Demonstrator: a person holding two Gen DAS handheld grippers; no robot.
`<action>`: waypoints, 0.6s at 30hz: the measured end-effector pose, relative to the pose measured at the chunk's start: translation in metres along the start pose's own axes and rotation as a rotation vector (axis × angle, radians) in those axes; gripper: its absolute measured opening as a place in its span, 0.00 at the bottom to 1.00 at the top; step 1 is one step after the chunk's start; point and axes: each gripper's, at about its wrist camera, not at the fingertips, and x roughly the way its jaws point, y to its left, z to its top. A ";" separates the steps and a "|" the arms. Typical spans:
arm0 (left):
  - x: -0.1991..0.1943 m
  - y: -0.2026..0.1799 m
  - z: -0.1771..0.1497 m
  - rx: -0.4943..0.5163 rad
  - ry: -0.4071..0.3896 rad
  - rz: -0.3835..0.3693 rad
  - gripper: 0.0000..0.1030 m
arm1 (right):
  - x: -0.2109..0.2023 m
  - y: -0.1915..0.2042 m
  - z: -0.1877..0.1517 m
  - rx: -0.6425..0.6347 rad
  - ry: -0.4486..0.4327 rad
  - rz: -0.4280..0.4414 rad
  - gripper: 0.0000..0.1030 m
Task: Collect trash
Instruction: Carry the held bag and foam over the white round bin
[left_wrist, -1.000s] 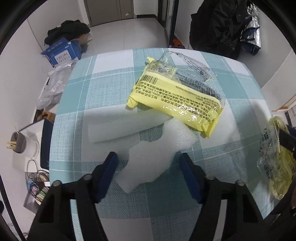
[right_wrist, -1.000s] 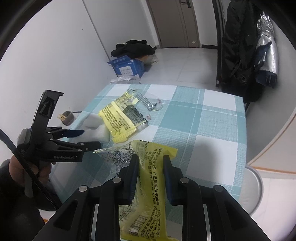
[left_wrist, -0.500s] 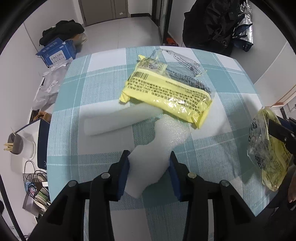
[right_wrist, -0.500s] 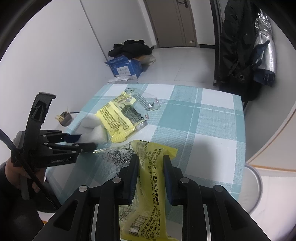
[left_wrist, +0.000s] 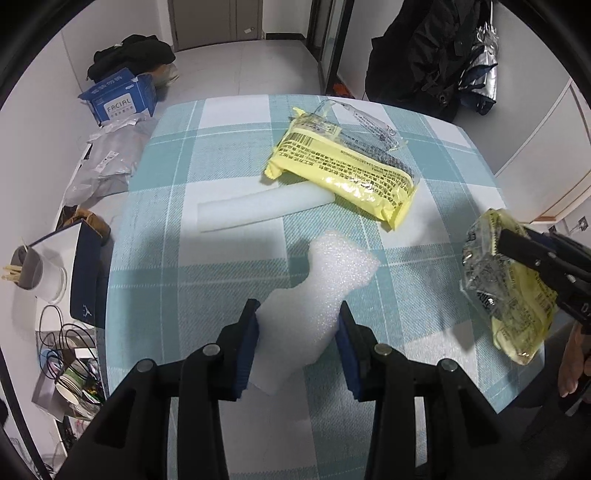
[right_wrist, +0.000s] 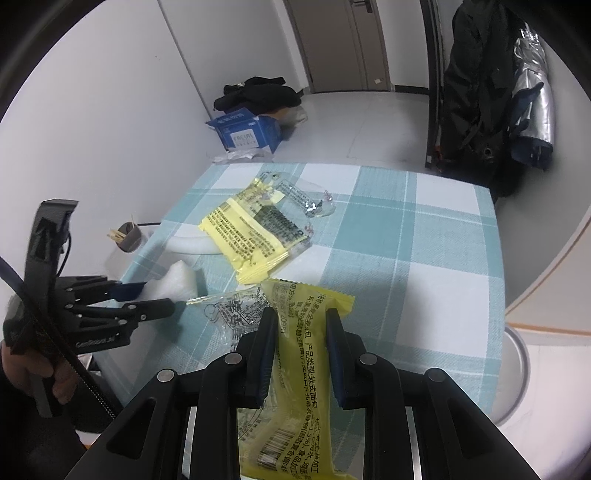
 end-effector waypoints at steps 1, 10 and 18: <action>-0.002 0.001 -0.001 -0.011 -0.005 -0.008 0.34 | 0.000 0.002 -0.001 0.000 0.002 -0.004 0.24; -0.018 0.003 -0.005 -0.027 -0.047 -0.067 0.33 | -0.008 0.023 -0.007 -0.013 0.001 -0.032 0.24; -0.023 0.000 -0.014 -0.006 -0.048 -0.095 0.33 | -0.018 0.027 -0.010 -0.015 0.006 -0.063 0.24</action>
